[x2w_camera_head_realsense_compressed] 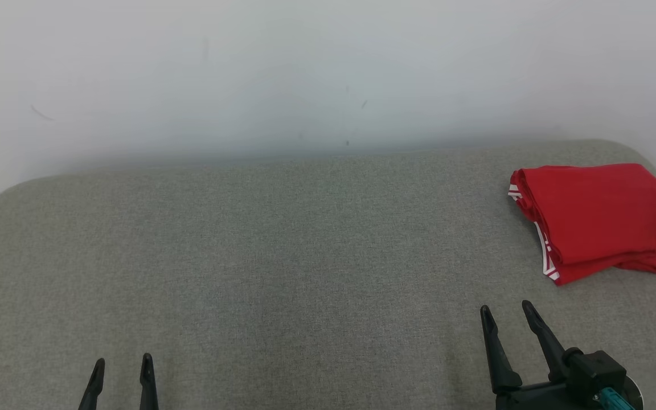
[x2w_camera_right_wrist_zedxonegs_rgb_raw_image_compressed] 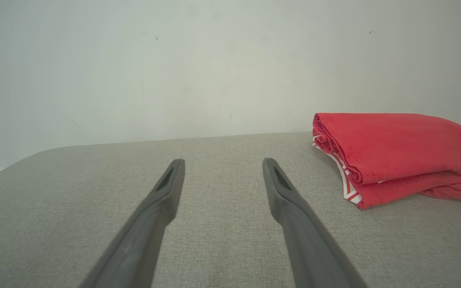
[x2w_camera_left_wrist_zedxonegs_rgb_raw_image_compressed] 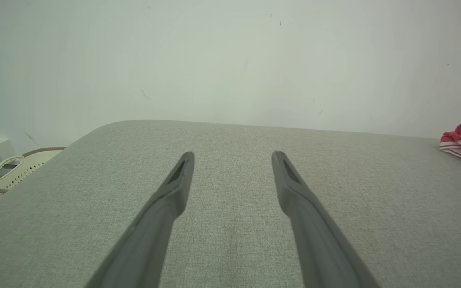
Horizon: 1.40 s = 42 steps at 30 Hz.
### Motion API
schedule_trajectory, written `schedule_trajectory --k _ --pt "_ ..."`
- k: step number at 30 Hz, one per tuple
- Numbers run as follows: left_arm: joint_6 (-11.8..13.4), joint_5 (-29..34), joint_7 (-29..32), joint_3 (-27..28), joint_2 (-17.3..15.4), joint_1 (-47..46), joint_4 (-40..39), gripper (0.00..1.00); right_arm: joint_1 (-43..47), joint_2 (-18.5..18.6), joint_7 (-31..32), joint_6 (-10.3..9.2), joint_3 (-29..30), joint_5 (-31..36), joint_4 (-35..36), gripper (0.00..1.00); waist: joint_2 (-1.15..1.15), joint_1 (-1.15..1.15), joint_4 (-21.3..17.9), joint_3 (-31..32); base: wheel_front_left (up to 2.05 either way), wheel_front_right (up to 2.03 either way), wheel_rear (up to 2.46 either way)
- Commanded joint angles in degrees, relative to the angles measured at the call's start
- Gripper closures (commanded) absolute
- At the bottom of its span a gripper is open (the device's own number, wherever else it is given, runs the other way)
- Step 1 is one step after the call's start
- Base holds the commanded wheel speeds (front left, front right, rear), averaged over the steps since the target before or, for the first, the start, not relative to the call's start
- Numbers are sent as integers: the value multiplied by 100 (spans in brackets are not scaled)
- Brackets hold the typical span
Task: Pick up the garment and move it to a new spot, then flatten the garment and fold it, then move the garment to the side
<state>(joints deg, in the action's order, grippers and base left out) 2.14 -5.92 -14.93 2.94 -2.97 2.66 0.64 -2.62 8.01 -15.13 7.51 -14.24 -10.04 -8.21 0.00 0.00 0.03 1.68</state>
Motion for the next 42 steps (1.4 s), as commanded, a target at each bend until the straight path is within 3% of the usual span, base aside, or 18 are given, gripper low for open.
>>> schedule_trajectory --k 1,11,12,15,42 --pt "3 41 -21 20 -2 92 23 0 83 -11 -10 -4 16 19 7 0 0 0 4 -1 0 0 0" --pt "-13 76 -21 4 -3 74 42 0 67 -17 -10 -4 66 48 9 0 0 0 15 -24 0 0 0" --pt "-4 54 1 -6 3 30 52 100 29 -6 1 0 59 8 -24 100 0 0 15 -23 0 0 0" --pt "-11 -4 41 -14 22 51 204 100 94 -13 25 0 70 -50 -146 100 0 0 14 -25 0 0 0" --pt "-320 -3108 12 -849 14 -813 1015 100 -430 134 1249 -1 1367 -2751 -746 100 0 0 9 -73 0 0 0"
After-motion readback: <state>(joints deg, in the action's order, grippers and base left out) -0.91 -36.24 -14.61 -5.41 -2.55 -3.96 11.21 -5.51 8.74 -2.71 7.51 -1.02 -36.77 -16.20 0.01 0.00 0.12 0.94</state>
